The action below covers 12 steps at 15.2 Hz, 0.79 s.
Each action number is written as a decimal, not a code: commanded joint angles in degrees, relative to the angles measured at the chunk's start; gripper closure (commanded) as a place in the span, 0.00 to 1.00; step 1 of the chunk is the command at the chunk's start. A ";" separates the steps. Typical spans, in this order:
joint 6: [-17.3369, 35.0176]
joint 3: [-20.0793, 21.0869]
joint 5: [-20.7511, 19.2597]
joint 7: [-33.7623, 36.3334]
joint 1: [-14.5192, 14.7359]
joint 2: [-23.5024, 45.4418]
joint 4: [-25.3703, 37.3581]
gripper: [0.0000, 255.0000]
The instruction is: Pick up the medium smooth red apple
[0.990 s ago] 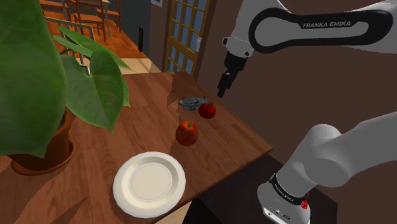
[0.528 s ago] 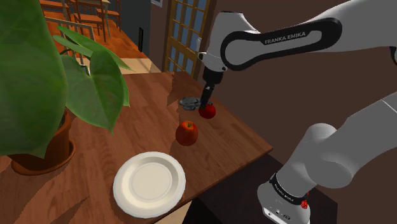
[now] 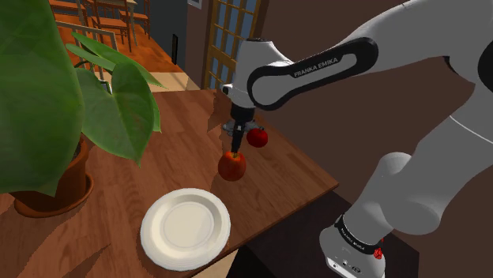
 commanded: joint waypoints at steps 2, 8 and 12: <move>2.40 0.03 -0.02 -0.18 0.04 1.41 -0.98 0.00; 5.24 0.08 -0.11 -0.03 0.07 3.16 -2.07 1.00; 5.23 0.08 -0.11 -0.04 0.06 3.16 -2.06 1.00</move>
